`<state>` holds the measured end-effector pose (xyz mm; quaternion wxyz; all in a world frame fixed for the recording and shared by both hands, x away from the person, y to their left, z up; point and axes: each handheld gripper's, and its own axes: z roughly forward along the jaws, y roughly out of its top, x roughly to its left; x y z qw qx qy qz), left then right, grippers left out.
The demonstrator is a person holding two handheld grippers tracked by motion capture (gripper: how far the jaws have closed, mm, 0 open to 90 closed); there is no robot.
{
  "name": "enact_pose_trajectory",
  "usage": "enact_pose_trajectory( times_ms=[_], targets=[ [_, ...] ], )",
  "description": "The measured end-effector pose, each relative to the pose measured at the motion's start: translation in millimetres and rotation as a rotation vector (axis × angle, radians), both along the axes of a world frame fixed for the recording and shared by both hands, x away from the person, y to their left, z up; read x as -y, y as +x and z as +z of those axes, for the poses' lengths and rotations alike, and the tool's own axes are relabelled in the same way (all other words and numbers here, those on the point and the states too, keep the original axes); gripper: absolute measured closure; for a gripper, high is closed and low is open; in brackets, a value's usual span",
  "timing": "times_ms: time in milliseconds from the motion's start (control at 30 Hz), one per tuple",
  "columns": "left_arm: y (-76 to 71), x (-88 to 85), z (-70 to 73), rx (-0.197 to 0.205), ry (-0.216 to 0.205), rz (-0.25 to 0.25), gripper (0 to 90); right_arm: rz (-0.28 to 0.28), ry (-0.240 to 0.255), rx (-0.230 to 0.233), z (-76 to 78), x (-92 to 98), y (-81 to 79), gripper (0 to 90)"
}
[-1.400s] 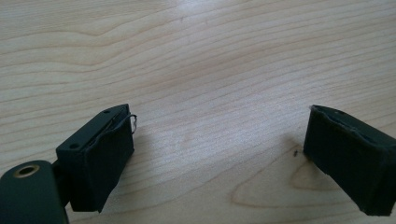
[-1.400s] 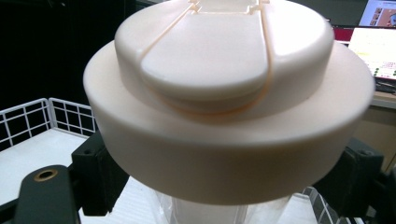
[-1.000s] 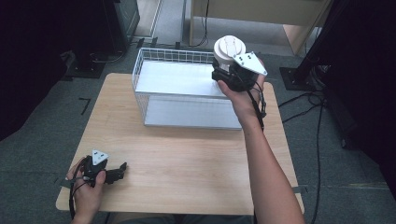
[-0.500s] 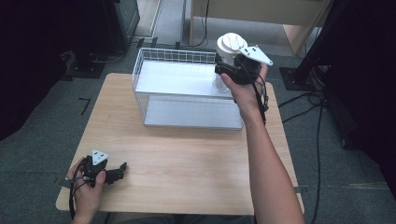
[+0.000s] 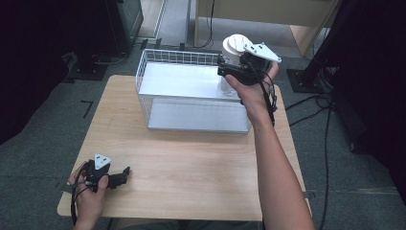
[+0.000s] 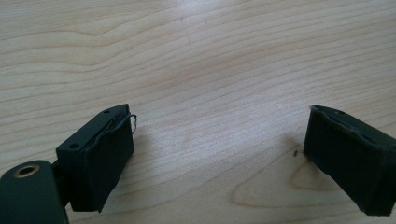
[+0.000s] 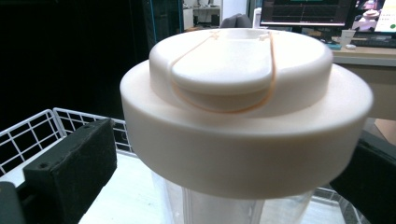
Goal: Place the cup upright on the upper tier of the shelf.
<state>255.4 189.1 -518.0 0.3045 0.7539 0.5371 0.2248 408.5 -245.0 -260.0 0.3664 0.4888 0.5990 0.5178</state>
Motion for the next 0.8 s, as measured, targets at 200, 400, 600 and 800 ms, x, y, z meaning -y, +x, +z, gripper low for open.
enact_pose_trajectory(
  times_ms=[200,400,600,800],
  targets=[
    [0.0,0.0,0.0,0.000,0.000,0.000,8.8,0.000,-0.008,0.003,1.2,1.8,-4.6,0.0],
    [0.0,0.0,0.0,0.000,0.000,0.000,8.7,0.005,-0.014,0.003,0.8,1.7,-8.2,0.0],
    [0.0,0.0,0.0,0.000,0.000,0.000,8.8,0.017,-0.021,-0.006,2.4,3.2,-11.6,0.0],
    [0.0,0.0,0.0,0.000,0.000,0.000,8.7,0.020,-0.025,0.005,1.3,7.1,-16.8,0.0]
  ],
)
